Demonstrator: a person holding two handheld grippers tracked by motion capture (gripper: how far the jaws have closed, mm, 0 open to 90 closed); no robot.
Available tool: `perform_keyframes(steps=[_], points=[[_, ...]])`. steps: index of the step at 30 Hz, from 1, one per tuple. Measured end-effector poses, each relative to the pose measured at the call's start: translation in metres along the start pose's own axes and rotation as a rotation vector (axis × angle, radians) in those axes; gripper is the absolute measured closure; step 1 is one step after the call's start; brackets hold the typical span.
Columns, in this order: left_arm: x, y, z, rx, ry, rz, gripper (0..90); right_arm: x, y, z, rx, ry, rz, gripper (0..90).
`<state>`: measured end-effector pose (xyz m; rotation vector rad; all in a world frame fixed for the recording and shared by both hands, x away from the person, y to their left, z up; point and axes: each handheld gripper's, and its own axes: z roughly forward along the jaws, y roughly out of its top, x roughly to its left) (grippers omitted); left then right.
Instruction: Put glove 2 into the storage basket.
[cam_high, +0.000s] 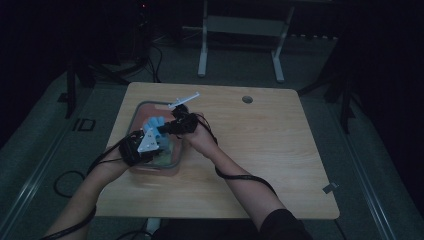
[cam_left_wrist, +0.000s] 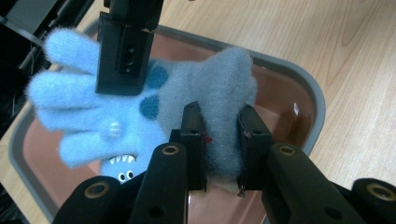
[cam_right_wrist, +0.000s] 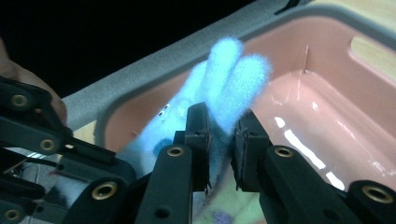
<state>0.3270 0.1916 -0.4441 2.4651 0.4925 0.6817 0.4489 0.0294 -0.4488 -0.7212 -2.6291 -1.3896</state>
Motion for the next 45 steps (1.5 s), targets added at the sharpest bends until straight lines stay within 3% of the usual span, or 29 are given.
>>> perform_keyframes(steps=[12, 23, 26, 32, 36, 38, 42, 44, 45], points=[[0.0, -0.01, 0.037, 0.059, -0.045, -0.026, 75.6, -0.019, -0.021, 0.021, 0.069, -0.043, 0.045, 77.9], [0.003, -0.01, 0.048, 0.097, -0.091, -0.069, 75.1, -0.018, -0.023, 0.028, 0.111, -0.074, 0.001, 75.4], [0.004, -0.009, 0.049, 0.102, -0.102, -0.077, 74.7, -0.018, -0.023, 0.028, 0.121, -0.084, -0.011, 72.6], [0.006, -0.009, 0.05, 0.111, -0.111, -0.105, 69.7, -0.021, -0.023, 0.025, 0.121, -0.08, -0.008, 58.3], [0.007, -0.009, 0.047, 0.099, -0.08, -0.13, 57.1, -0.02, -0.022, 0.021, 0.107, -0.064, -0.007, 45.0], [0.009, -0.008, 0.042, 0.086, -0.057, -0.159, 40.0, -0.019, -0.022, 0.019, 0.091, -0.06, -0.02, 39.5], [0.016, -0.008, 0.028, 0.018, -0.031, -0.243, 23.0, -0.017, -0.021, 0.011, 0.073, -0.03, -0.039, 27.6], [0.018, -0.008, 0.024, 0.011, -0.032, -0.267, 13.4, -0.015, -0.02, 0.006, 0.049, -0.017, -0.051, 24.0], [0.018, -0.007, 0.023, 0.01, -0.022, -0.275, 12.7, -0.014, -0.019, 0.004, 0.038, -0.012, -0.053, 22.0]])
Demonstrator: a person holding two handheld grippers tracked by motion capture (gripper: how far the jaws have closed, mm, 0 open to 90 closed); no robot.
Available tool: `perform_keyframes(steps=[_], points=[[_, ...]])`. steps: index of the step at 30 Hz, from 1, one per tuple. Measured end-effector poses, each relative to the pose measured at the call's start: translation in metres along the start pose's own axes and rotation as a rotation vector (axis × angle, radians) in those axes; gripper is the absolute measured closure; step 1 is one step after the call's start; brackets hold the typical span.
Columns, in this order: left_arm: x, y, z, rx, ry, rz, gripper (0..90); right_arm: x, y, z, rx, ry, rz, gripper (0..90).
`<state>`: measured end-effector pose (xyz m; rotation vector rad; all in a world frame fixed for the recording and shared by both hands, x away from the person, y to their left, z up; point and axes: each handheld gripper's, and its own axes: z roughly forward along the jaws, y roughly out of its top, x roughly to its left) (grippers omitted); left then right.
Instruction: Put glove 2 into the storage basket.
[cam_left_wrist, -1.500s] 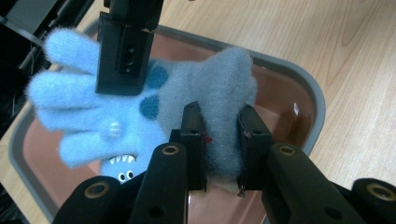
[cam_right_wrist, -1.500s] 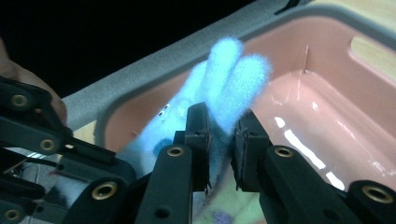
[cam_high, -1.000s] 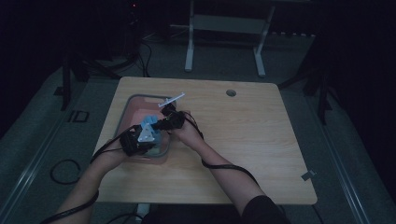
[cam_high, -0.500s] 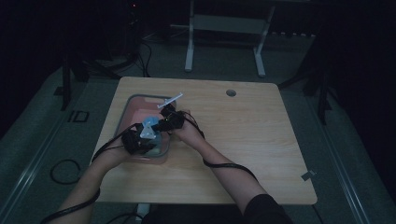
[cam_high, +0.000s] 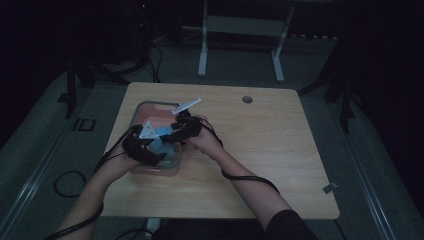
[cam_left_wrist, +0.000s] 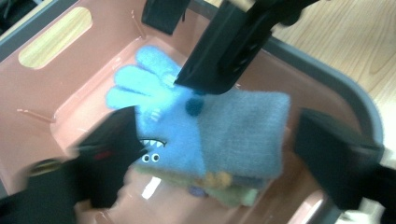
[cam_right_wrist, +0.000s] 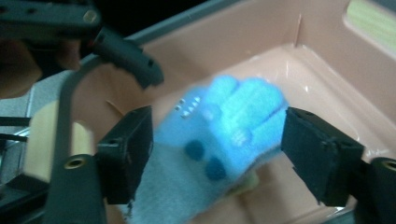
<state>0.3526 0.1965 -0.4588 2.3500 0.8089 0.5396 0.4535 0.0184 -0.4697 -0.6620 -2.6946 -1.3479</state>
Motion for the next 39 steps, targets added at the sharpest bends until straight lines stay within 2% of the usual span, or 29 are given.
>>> perform_keyframes(steps=[3, 4, 6, 9, 14, 18, 21, 25, 26, 29, 32, 39], points=[[-0.002, 0.0, 0.0, -0.022, 0.001, -0.02, 7.2, 0.002, 0.0, -0.006, -0.021, 0.004, -0.012, 19.3], [-0.004, 0.0, -0.001, -0.038, 0.014, -0.021, 5.9, 0.002, 0.0, -0.007, -0.024, 0.007, -0.015, 18.9], [-0.008, 0.001, -0.001, -0.063, 0.01, -0.02, 4.0, 0.003, -0.004, -0.011, -0.016, -0.006, -0.044, 18.5], [-0.017, 0.003, 0.0, -0.089, 0.011, 0.011, 3.4, 0.003, -0.009, -0.017, -0.032, -0.004, -0.045, 17.2], [-0.024, 0.011, 0.004, -0.106, -0.016, 0.019, 3.4, 0.003, -0.016, -0.03, -0.046, -0.021, -0.064, 16.3], [-0.028, 0.02, 0.005, -0.141, -0.035, -0.004, 3.4, 0.0, -0.022, -0.042, -0.069, -0.021, -0.057, 16.3], [-0.034, 0.025, 0.009, -0.156, -0.055, -0.005, 3.4, -0.002, -0.028, -0.052, -0.073, -0.033, -0.059, 16.3], [-0.042, 0.031, 0.015, -0.158, -0.062, 0.011, 3.4, -0.006, -0.036, -0.059, -0.068, -0.043, -0.053, 16.3], [-0.049, 0.035, 0.019, -0.165, -0.084, 0.013, 3.4, -0.007, -0.039, -0.061, -0.063, -0.046, -0.054, 16.3], [-0.06, 0.041, 0.024, -0.177, -0.11, 0.03, 3.4, -0.009, -0.05, -0.07, -0.053, -0.052, -0.056, 16.3], [-0.067, 0.046, 0.028, -0.186, -0.127, 0.035, 3.4, -0.01, -0.059, -0.076, -0.048, -0.056, -0.06, 16.3], [-0.081, 0.053, 0.037, -0.187, -0.169, 0.048, 3.4, -0.015, -0.079, -0.086, -0.045, -0.055, -0.032, 16.3]])
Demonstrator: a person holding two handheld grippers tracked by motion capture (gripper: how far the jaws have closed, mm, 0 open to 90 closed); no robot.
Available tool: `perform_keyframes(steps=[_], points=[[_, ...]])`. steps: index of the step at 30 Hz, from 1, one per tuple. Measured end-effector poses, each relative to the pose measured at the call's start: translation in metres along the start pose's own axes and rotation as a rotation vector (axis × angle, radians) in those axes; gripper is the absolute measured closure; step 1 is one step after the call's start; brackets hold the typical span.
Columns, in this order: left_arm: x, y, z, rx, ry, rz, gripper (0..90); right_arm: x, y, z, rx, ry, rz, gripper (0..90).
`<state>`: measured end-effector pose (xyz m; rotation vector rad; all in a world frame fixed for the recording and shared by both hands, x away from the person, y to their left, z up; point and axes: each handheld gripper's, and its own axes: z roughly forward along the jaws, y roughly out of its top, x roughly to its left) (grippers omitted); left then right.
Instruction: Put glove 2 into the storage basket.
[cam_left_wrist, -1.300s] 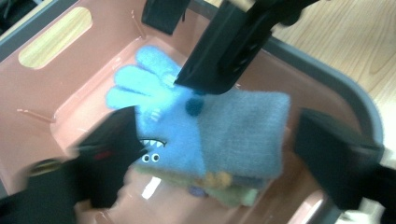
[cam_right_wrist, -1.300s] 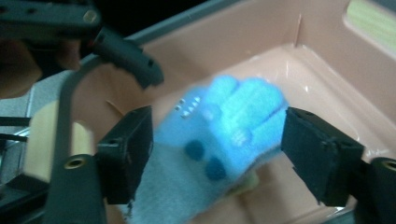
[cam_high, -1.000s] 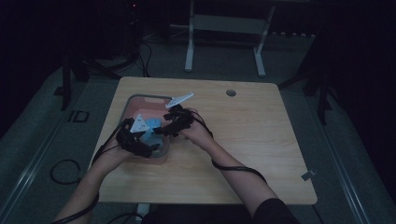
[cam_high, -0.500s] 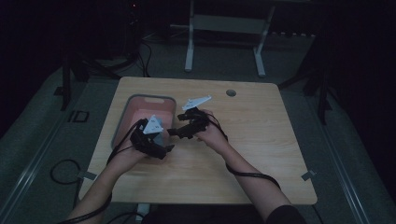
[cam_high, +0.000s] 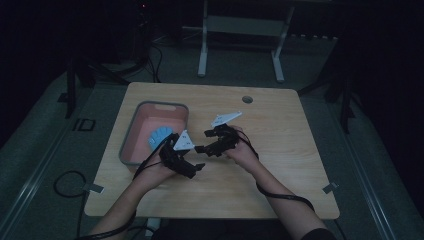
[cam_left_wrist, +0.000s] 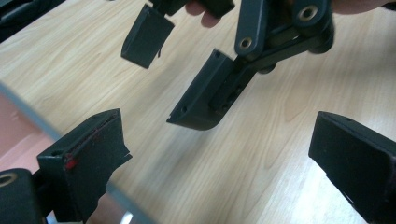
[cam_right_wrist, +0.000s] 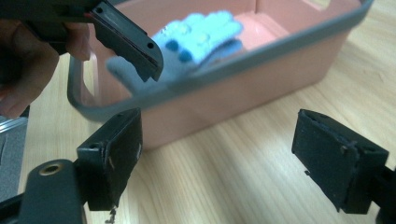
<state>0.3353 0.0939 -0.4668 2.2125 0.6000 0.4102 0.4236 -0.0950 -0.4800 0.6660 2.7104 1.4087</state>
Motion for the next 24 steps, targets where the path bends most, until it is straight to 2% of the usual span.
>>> perform_keyframes(steps=[9, 10, 19, 22, 23, 24], points=[[-0.017, 0.001, 0.021, -0.011, -0.049, 0.02, 3.4, -0.008, -0.027, -0.011, 0.0, -0.024, 0.04, 16.5], [-0.021, 0.0, 0.027, -0.009, -0.066, 0.024, 3.4, -0.01, -0.033, -0.012, 0.001, -0.029, 0.05, 16.5], [-0.029, -0.007, 0.045, 0.004, -0.106, 0.015, 3.4, -0.021, -0.057, -0.013, 0.009, -0.079, 0.094, 16.5], [-0.033, -0.008, 0.05, 0.007, -0.097, 0.033, 3.4, -0.025, -0.064, -0.013, 0.02, -0.09, 0.095, 16.5], [-0.036, -0.008, 0.05, 0.001, -0.071, 0.062, 3.5, -0.026, -0.066, -0.013, 0.025, -0.095, 0.095, 16.5], [-0.04, -0.008, 0.05, -0.007, -0.034, 0.109, 4.6, -0.026, -0.068, -0.014, 0.027, -0.097, 0.1, 16.5]])
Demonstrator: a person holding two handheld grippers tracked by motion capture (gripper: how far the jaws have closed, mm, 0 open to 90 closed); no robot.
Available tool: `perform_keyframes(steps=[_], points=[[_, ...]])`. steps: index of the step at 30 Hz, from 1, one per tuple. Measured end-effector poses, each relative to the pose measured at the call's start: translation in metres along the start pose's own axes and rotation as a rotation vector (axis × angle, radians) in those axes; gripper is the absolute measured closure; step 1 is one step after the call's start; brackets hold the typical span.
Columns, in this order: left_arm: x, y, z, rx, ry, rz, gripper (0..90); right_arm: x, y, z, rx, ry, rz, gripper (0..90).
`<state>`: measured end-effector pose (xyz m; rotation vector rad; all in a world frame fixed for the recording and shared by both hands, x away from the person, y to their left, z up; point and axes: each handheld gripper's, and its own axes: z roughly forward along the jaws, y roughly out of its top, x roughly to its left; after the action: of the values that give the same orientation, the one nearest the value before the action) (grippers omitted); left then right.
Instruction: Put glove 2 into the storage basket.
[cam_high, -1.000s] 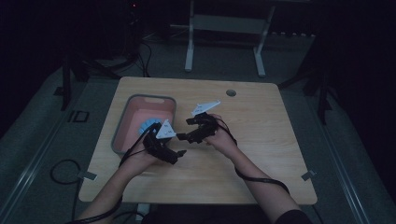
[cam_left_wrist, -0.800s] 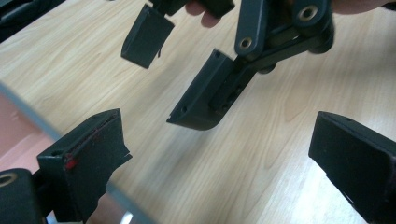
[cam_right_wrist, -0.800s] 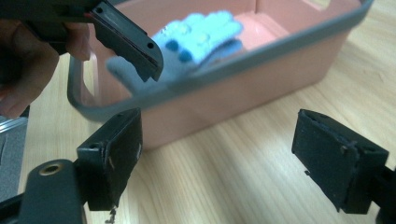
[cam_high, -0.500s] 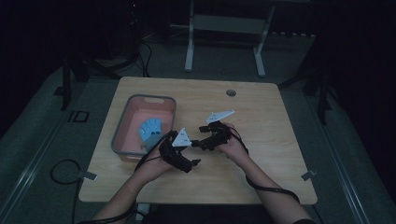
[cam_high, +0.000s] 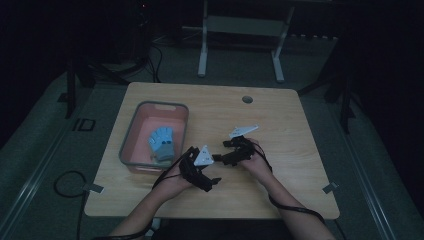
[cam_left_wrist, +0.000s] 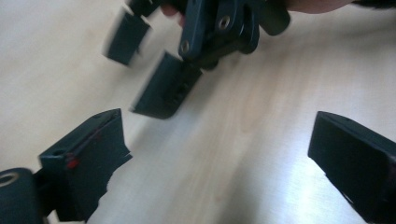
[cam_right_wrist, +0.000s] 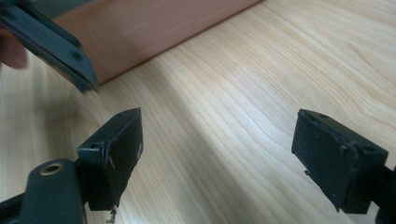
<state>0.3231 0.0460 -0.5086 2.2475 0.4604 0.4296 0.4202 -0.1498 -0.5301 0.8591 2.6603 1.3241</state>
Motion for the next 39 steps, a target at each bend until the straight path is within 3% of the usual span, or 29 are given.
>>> perform_keyframes(steps=[2, 8, 18, 30, 36, 39], points=[[-0.005, 0.001, 0.001, 0.009, 0.011, 0.039, 4.6, -0.002, -0.003, -0.001, 0.0, -0.001, 0.009, 16.5], [-0.007, -0.001, 0.012, 0.049, -0.058, 0.0, 4.5, -0.006, -0.012, -0.002, 0.003, -0.001, 0.018, 16.5], [-0.007, -0.005, 0.024, 0.067, -0.111, -0.04, 4.4, -0.012, -0.021, -0.009, -0.007, -0.025, 0.029, 16.4], [-0.008, -0.013, 0.035, 0.088, -0.136, -0.067, 4.4, -0.019, -0.032, -0.013, -0.005, -0.052, 0.047, 15.8], [-0.008, -0.017, 0.039, 0.093, -0.163, -0.095, 4.4, -0.022, -0.037, -0.018, -0.035, -0.071, 0.053, 15.9], [-0.01, -0.017, 0.04, 0.101, -0.159, -0.081, 4.4, -0.024, -0.04, -0.02, -0.044, -0.079, 0.06, 15.9]])
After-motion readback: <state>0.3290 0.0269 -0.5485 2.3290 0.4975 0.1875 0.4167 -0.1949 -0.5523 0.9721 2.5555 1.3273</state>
